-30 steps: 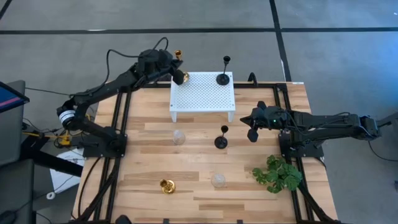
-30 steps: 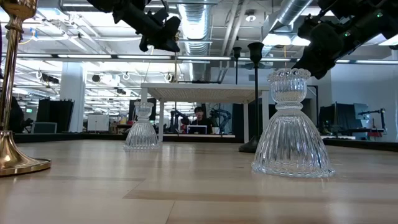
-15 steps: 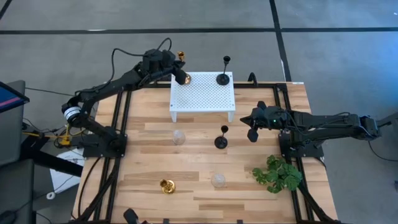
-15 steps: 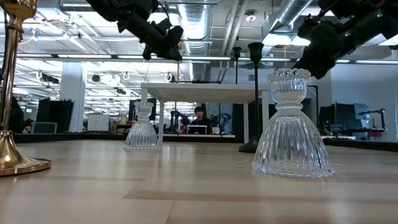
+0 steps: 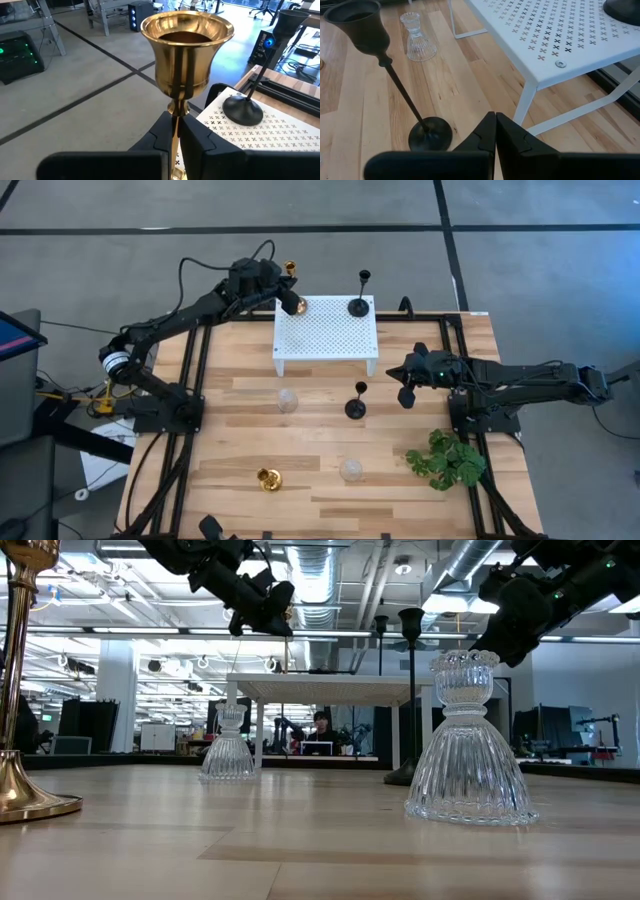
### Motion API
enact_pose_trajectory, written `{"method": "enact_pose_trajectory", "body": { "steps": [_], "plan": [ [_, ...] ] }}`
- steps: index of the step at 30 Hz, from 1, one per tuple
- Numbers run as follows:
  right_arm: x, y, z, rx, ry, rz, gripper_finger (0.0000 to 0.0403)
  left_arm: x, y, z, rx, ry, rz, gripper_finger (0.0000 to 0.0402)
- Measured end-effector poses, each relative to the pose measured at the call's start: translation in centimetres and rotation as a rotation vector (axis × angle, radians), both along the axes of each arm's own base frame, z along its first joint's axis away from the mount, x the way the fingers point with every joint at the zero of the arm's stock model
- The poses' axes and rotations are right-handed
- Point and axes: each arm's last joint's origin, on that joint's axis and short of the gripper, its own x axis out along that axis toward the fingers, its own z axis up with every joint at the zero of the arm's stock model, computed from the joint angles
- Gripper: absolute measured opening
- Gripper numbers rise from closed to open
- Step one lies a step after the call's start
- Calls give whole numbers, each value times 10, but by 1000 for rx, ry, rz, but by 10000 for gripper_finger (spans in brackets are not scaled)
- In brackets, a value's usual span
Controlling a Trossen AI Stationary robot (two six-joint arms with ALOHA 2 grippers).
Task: Pick & Place candle stick holders
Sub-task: Put the top gold candle holder on the shelf
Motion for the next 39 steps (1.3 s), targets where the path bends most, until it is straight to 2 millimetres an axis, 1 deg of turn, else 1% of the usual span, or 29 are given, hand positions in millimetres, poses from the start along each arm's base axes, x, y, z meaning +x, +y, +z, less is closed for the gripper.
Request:
{"method": "enact_pose_trajectory", "body": {
  "steps": [17,29,33,39],
  "plan": [
    [0,0,0,0,0,0,0,0,0,-3,-29,1,3,19],
    [0,0,0,0,0,0,0,0,0,-2,-41,-21,6,57],
    [0,0,0,0,1,0,0,-1,0,-2,-37,-18,42,67],
    [-1,0,-2,3,23,0,0,-2,1,-2,-34,-13,64,95]
  ]
}}
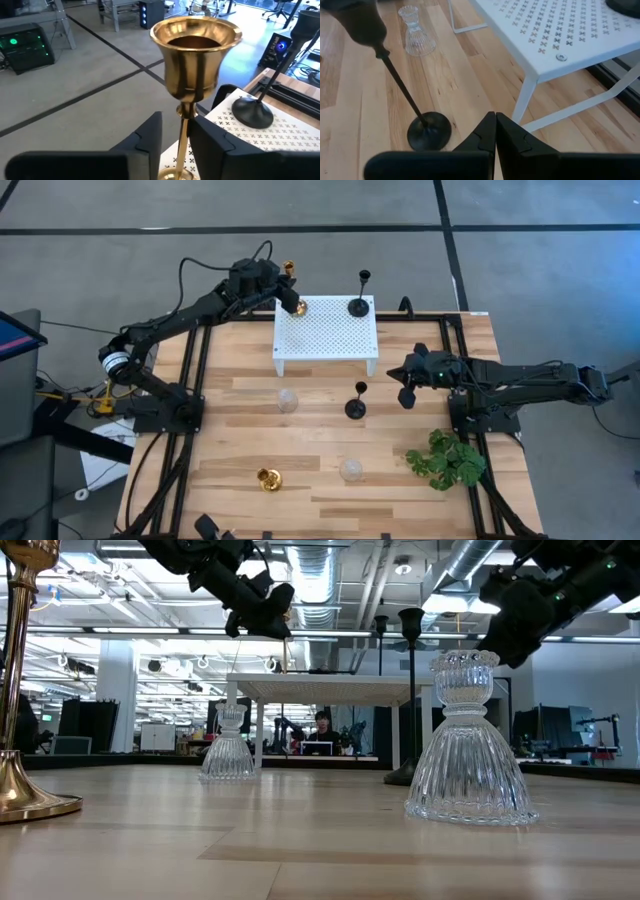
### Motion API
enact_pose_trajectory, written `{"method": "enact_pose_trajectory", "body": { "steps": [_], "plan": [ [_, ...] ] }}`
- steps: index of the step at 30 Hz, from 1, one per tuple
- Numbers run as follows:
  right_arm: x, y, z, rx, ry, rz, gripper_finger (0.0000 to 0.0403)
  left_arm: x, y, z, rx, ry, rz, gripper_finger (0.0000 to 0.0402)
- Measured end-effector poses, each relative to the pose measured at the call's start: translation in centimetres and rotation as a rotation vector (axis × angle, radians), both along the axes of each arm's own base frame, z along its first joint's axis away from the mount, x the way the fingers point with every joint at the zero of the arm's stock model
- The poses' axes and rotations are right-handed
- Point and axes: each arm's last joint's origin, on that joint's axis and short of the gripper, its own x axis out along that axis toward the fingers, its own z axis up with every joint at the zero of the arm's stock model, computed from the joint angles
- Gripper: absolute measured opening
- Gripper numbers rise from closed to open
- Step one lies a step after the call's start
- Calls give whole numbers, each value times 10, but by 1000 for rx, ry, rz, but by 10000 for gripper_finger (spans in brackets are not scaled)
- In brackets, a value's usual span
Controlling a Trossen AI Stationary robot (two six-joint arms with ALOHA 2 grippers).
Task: Pick & Place candle stick holders
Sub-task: Put the top gold candle holder on the shelf, then put the top transparent candle holder on the shelf
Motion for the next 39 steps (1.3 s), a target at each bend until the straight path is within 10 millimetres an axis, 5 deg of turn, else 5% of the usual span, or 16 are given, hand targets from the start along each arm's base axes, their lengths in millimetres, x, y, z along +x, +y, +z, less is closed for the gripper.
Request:
{"method": "enact_pose_trajectory", "body": {
  "steps": [21,30,39],
  "plan": [
    [0,0,0,1,5,0,0,0,-2,1,-7,-3,-43,256],
    [0,0,0,1,5,0,0,-5,-11,9,3,-33,-138,271],
    [0,0,0,1,5,0,0,-34,-35,36,54,-99,-195,271]
  ]
}}
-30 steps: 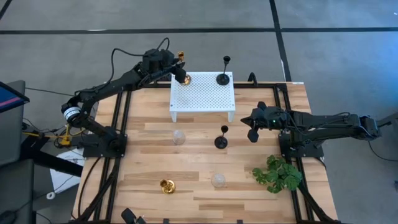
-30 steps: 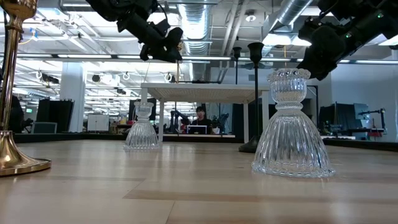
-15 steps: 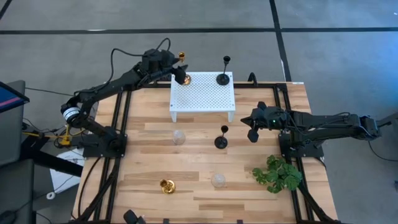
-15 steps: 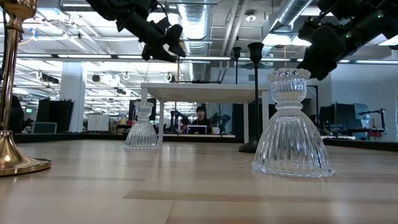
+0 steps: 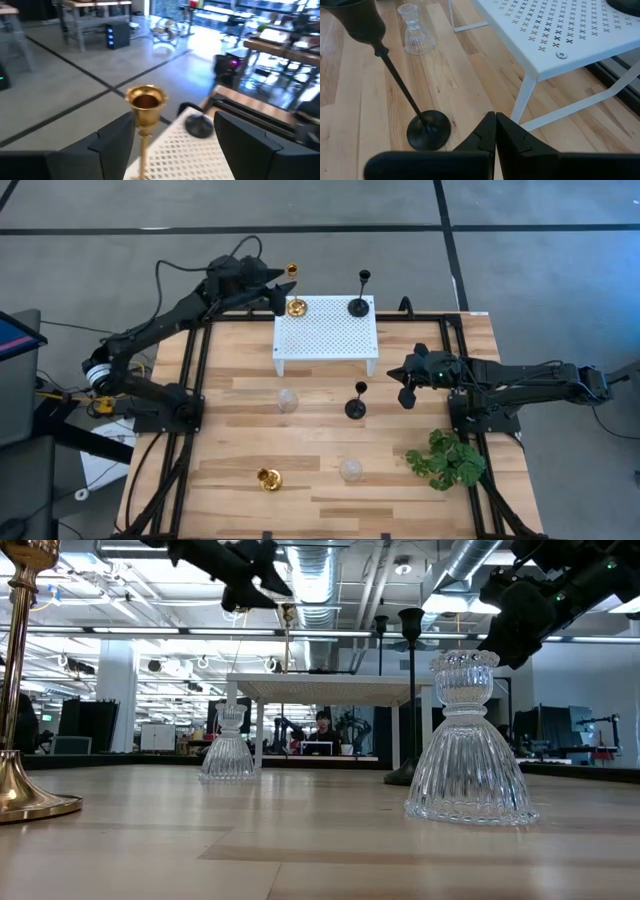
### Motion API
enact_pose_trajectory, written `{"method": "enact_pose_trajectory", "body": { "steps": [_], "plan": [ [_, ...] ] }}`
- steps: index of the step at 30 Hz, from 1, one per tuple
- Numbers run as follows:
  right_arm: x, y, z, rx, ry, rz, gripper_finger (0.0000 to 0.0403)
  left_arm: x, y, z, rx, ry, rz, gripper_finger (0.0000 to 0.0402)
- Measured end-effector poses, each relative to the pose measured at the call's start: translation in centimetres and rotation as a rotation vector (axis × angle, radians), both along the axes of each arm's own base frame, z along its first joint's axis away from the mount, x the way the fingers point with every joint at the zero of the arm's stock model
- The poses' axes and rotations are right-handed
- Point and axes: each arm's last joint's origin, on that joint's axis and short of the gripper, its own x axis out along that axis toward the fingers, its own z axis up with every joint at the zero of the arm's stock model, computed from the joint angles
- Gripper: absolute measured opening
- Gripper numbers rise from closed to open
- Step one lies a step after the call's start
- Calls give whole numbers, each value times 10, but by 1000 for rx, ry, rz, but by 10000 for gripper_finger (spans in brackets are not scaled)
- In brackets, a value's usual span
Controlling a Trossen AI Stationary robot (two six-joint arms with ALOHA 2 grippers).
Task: Pick & Place candle stick holders
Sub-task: Put the top transparent candle holder on the shelf
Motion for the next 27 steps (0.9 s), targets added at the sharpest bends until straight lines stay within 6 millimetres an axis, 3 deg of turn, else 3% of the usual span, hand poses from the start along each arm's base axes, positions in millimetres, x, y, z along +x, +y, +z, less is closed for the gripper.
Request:
{"method": "enact_pose_trajectory", "body": {
  "steps": [11,18,22,27],
  "plan": [
    [0,0,0,0,1,1,0,-45,-42,9,-85,72,-139,271],
    [0,0,0,-1,0,1,0,-56,-62,6,-123,124,-195,265],
    [0,0,0,0,0,1,0,-60,-71,5,-125,156,-232,228],
    [0,0,0,0,0,1,0,-65,-79,3,-95,201,-264,152]
  ]
}}
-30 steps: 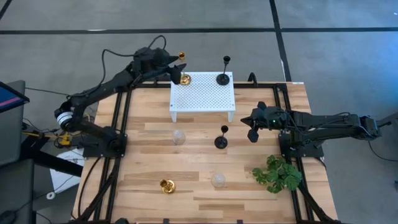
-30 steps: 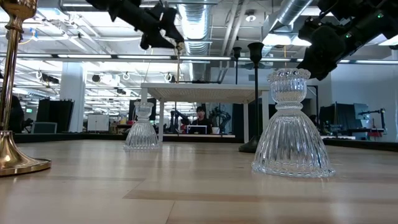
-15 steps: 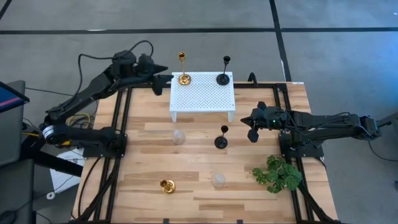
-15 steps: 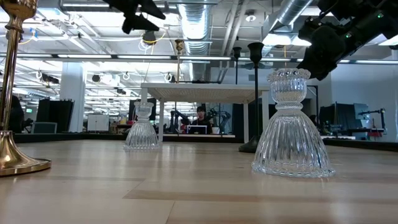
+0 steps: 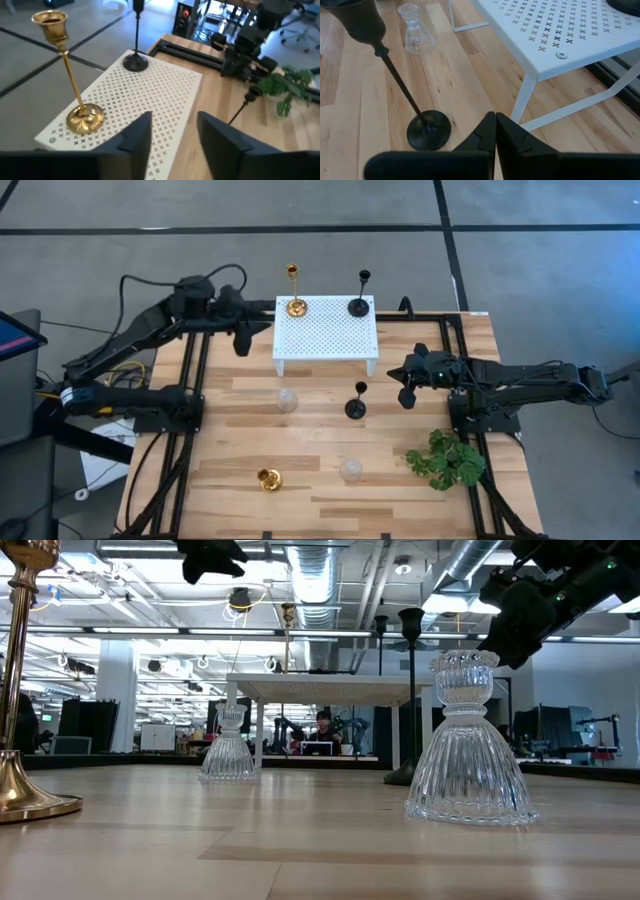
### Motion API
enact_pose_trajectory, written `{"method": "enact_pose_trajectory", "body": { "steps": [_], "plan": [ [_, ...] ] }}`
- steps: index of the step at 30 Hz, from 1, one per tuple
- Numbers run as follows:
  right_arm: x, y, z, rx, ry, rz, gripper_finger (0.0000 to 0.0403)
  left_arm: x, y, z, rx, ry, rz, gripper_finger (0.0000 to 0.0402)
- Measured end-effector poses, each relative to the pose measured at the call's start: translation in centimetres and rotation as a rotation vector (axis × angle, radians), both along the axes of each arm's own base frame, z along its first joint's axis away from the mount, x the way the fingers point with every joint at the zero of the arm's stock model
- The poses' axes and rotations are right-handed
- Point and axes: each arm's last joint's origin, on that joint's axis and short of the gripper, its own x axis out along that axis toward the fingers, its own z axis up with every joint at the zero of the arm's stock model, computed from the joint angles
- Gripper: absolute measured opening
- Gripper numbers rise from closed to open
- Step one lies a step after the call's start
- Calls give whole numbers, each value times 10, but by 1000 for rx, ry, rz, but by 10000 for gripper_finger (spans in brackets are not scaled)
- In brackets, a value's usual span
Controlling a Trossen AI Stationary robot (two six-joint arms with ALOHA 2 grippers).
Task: Pick & Place candle stick holders
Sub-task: Put the top transparent candle holder on the shelf
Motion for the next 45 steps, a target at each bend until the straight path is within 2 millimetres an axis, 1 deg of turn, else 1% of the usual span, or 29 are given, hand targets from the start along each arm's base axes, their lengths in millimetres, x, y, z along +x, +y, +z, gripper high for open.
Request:
{"method": "enact_pose_trajectory", "body": {
  "steps": [7,9,10,13,16,22,25,29,33,35,38,40,45],
  "plan": [
    [0,0,0,0,-4,0,0,-10,-8,2,55,5,-27,42],
    [0,0,1,-1,-9,0,0,-14,-10,4,80,-1,-31,15],
    [1,0,1,-1,-10,0,0,-16,-11,3,90,-5,-32,8],
    [0,0,1,-1,-10,0,0,-23,-15,-8,100,4,-33,7],
    [1,0,1,-1,-10,0,0,-31,-20,-25,102,4,-27,6],
    [0,0,1,-1,-10,0,0,-44,-27,-59,167,-91,-21,6],
    [0,0,1,-1,-10,0,0,-47,-29,-77,210,-141,-20,6],
    [0,0,1,-1,-10,0,0,-46,-28,-106,247,-173,-20,4],
    [0,0,1,-1,-10,0,0,-39,-25,-135,246,-173,-26,6],
    [0,0,1,-1,-10,0,0,-35,-23,-146,254,-191,-38,5],
    [0,0,1,-1,-10,0,0,-32,-22,-159,266,-216,-69,4],
    [1,0,1,-1,-10,0,0,-30,-22,-163,278,-241,-92,6],
    [0,0,1,-1,-9,0,0,-29,-22,-165,277,-247,-127,5]
  ]
}}
